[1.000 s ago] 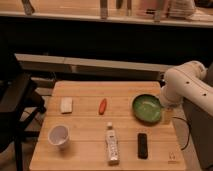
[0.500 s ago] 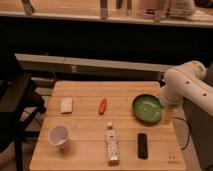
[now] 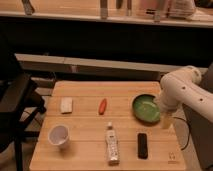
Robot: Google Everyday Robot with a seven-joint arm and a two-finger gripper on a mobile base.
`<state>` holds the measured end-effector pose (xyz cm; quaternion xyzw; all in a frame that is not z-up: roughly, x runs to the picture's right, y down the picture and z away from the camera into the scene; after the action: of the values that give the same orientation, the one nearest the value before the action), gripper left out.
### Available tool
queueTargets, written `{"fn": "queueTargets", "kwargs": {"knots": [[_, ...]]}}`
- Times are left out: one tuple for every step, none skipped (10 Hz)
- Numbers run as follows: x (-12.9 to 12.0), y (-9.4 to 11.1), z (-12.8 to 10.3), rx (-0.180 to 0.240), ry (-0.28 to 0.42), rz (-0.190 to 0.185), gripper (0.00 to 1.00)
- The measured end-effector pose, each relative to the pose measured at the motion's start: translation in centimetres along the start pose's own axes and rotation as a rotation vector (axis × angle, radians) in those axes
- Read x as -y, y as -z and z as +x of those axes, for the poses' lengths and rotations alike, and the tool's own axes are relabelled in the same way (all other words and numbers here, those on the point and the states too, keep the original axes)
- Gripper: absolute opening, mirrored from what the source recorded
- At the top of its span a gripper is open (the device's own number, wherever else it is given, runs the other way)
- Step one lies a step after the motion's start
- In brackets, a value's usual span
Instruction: Place the eraser on the white sponge
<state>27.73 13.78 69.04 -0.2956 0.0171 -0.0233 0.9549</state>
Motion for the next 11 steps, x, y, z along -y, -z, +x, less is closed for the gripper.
{"fn": "queueTargets", "kwargs": {"knots": [[-0.1,-0.1,0.0,-0.002,0.005,-0.001,0.8],[-0.2,-0.2,-0.1,-0.002,0.02,-0.003,0.8],[-0.4,-0.3,-0.1,-0.002,0.033,-0.004,0.8],[-0.6,-0.4,-0.2,0.0,0.048,0.0,0.8],[-0.9,-0.8,-0.3,0.002,0.063,0.001,0.8],[-1.5,-1.5,-0.5,0.004,0.088,0.001,0.8],[-2.0,-1.8,-0.5,0.004,0.105,0.002,0.8],[-2.1,-1.9,-0.5,0.004,0.119,0.003,0.8],[-2.2,-2.0,-0.7,0.004,0.141,0.006,0.8],[-2.3,-2.1,-0.8,0.004,0.159,0.009,0.8],[-2.5,-2.3,-0.9,0.002,0.177,0.012,0.8]]}}
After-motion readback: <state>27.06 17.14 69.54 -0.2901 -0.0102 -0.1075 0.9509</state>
